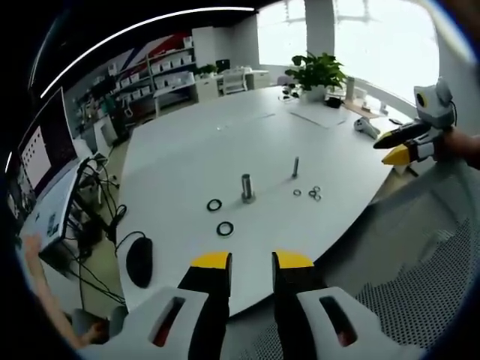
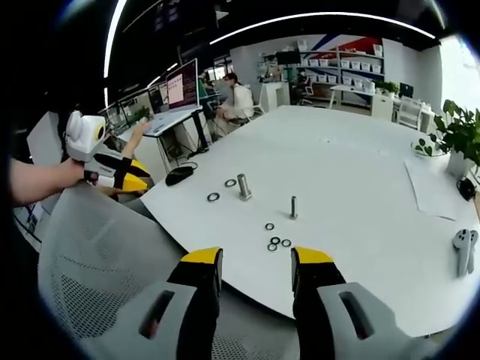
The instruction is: Place the washer onto the threaded stud by aligning its center hole with the stud, sliding it down to the base, and recovering from edge contact or off-axis alignment until the washer reaches the visible bottom stop.
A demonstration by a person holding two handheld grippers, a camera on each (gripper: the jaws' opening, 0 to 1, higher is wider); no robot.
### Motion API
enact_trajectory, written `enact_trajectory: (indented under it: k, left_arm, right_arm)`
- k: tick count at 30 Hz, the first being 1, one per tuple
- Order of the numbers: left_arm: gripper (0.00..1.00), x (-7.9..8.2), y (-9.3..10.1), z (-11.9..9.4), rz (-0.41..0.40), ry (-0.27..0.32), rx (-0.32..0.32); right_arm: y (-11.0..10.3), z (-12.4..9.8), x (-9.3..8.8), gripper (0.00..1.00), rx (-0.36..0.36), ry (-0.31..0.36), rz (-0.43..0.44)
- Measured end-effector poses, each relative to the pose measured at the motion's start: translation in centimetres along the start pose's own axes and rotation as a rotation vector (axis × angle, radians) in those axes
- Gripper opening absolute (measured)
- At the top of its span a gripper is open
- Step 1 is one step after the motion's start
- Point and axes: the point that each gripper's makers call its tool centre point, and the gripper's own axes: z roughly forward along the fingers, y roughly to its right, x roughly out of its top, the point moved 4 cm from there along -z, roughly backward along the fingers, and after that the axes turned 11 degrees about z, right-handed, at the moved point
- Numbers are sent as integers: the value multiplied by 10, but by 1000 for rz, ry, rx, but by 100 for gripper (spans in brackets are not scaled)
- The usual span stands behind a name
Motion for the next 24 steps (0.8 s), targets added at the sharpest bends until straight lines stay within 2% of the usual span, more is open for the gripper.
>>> enact_trajectory:
  k: [10, 12, 15, 19, 21, 24]
  left_arm:
    - [19, 0, 0, 0, -4, -2, -6]
    - [19, -1, 2, 1, 1, -17, -18]
    - [20, -5, 1, 4, -11, -34, -28]
    - [20, -3, -3, 3, -46, -17, -30]
    - [20, -3, 1, 4, -79, -42, -52]
    - [20, -4, 2, 4, -77, -52, -57]
  right_arm:
    - [0, 0, -1, 39, -2, -3, 1]
    - [1, 0, -1, 39, -3, 0, 7]
    - [-1, 0, 0, 39, 3, -2, 0]
    - [1, 1, -2, 39, 4, -8, 9]
    - [0, -1, 1, 39, 6, 0, 11]
    - [1, 0, 0, 39, 4, 3, 11]
